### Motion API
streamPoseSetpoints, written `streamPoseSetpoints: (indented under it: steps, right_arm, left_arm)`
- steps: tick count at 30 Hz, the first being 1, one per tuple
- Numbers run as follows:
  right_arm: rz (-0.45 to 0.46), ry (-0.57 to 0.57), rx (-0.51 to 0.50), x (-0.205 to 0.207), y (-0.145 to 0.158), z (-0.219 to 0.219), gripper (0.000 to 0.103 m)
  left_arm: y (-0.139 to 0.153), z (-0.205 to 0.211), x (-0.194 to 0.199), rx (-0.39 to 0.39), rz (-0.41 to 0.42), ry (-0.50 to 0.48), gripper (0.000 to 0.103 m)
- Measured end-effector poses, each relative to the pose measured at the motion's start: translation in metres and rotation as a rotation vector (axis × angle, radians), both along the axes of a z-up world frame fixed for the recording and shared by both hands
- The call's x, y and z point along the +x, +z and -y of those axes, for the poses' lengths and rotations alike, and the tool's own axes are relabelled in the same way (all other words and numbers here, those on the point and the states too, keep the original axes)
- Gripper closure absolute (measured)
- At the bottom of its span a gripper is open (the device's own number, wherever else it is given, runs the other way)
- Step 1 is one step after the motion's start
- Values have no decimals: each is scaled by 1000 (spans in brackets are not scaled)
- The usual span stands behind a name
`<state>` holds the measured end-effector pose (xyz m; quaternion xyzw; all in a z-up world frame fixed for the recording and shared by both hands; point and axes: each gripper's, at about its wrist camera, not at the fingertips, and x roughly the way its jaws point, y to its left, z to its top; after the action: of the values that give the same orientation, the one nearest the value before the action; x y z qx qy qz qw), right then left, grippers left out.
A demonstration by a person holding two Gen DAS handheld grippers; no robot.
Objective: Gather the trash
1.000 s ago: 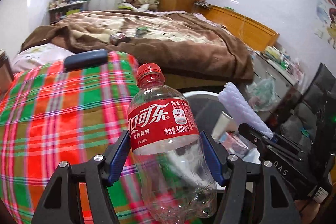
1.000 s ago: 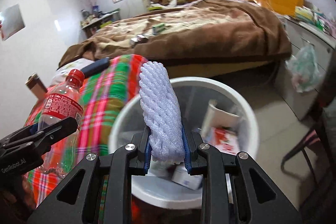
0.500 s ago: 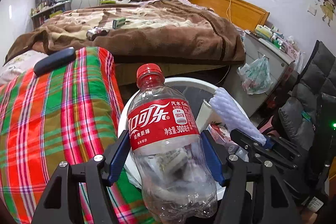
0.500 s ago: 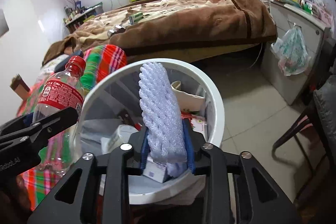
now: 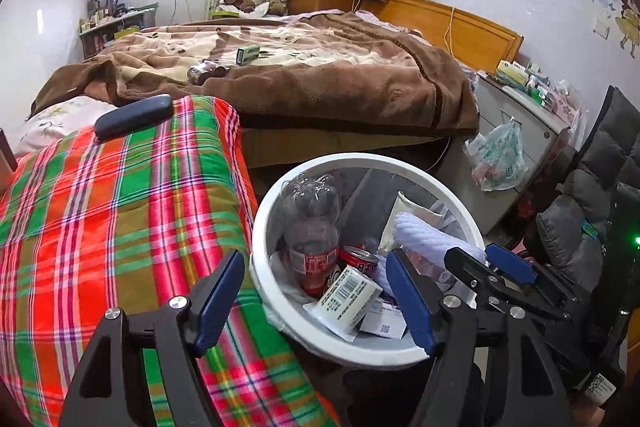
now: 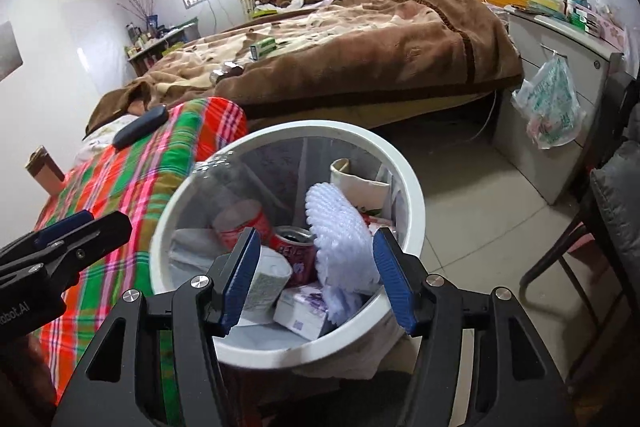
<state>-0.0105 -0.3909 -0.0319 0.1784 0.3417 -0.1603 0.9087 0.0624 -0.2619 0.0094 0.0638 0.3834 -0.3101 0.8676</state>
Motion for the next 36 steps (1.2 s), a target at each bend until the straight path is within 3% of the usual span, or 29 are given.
streamPoseSetpoints:
  steps: [9,13,24,36]
  right_arm:
    - [59,28,-14,-15,9,-20,43]
    - [82,33,-40,-24,12,-31,43]
    - [154,20,-106,-48,13,-53,43]
    - [196,37,-145,-56,13,-70,43]
  left_arm:
    - [4,-31,-31,2,69,57,30]
    - [2,-43,-41,-17,61,80,30]
    - [-7,-71,-78,32,148,171,30]
    - [-1,-86,-100,14,216,196,30]
